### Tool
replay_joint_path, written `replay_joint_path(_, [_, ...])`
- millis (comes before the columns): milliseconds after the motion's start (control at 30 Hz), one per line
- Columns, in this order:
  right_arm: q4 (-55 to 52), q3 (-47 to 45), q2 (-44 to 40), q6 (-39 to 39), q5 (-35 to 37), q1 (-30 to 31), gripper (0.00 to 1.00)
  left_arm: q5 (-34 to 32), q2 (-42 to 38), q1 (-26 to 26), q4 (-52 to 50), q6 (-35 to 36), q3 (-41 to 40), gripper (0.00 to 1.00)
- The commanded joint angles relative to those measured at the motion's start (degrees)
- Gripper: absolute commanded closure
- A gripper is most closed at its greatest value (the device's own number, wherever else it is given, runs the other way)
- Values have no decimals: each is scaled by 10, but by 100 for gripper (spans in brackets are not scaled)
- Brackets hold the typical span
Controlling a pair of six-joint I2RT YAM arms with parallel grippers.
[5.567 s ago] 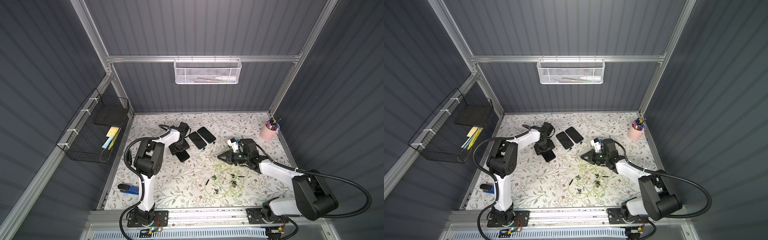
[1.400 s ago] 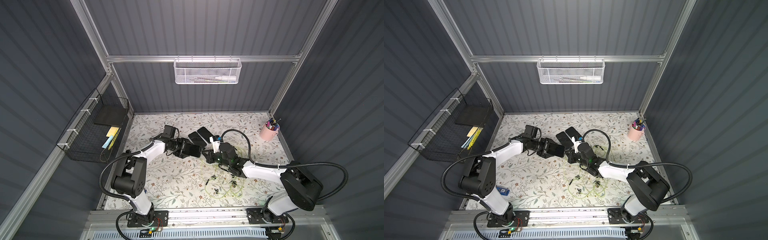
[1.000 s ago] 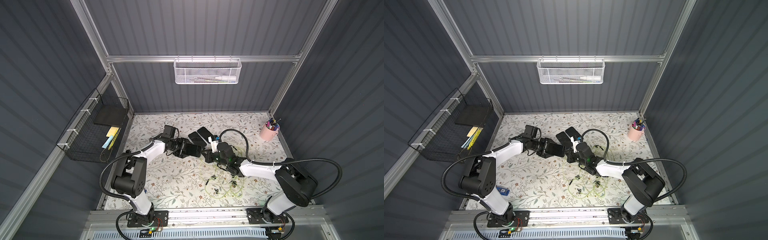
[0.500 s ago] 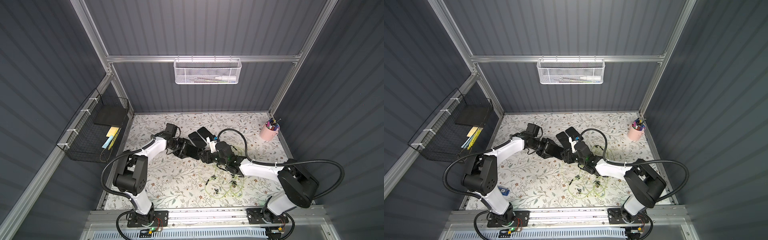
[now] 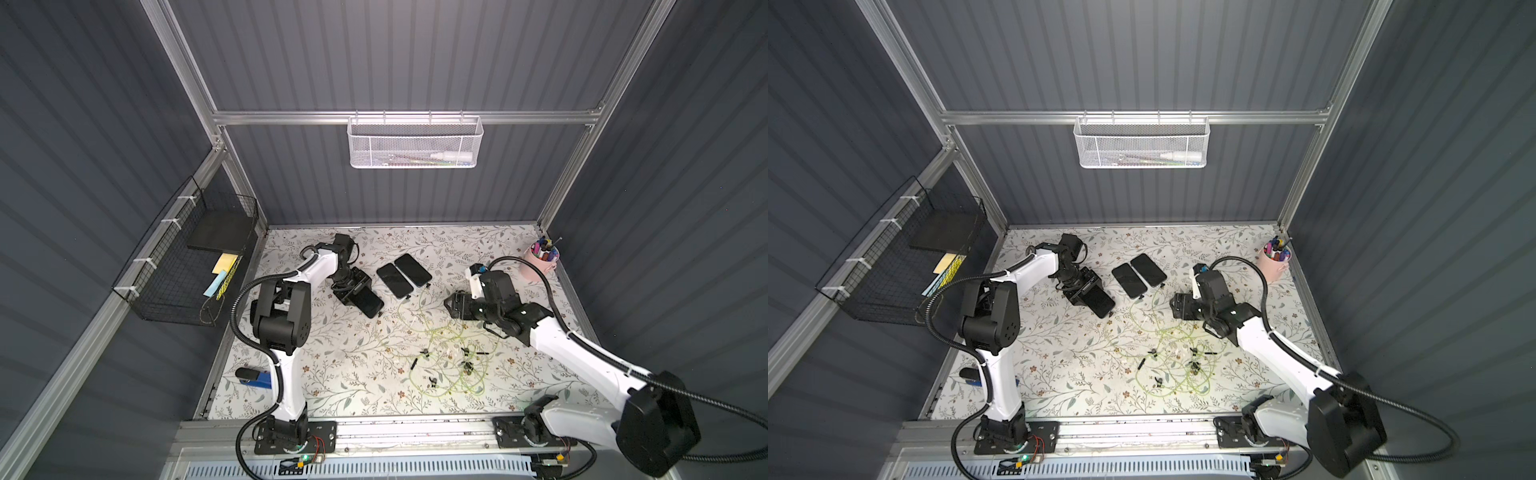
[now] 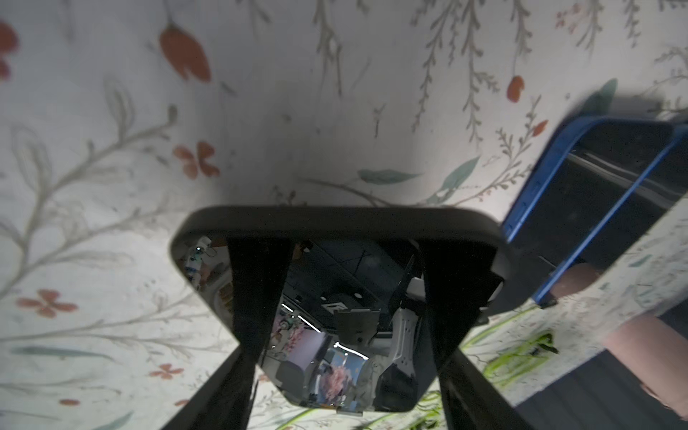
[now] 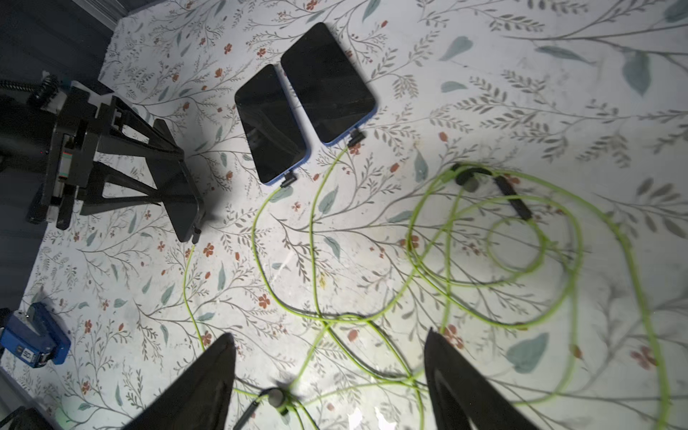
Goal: Plug wired earphones into phones
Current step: Insert the wired earphone into the phone, then place the phone at the center of the board.
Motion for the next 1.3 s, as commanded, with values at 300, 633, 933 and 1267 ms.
replay_joint_path(300, [-27, -40, -25, -56, -23, -51, 18, -54, 134, -47, -130, 129, 153, 88])
replay_joint_path(633, [-22, -59, -31, -112, 37, -103, 1, -78, 116, -50, -118, 156, 164, 5])
replay_joint_path(933, [33, -95, -14, -175, 138, -153, 1, -223, -42, -29, -25, 231, 69, 0])
replay_joint_path(1267, [330, -203, 6, -202, 192, -186, 1, -470, -219, 43, 343, 300, -287, 0])
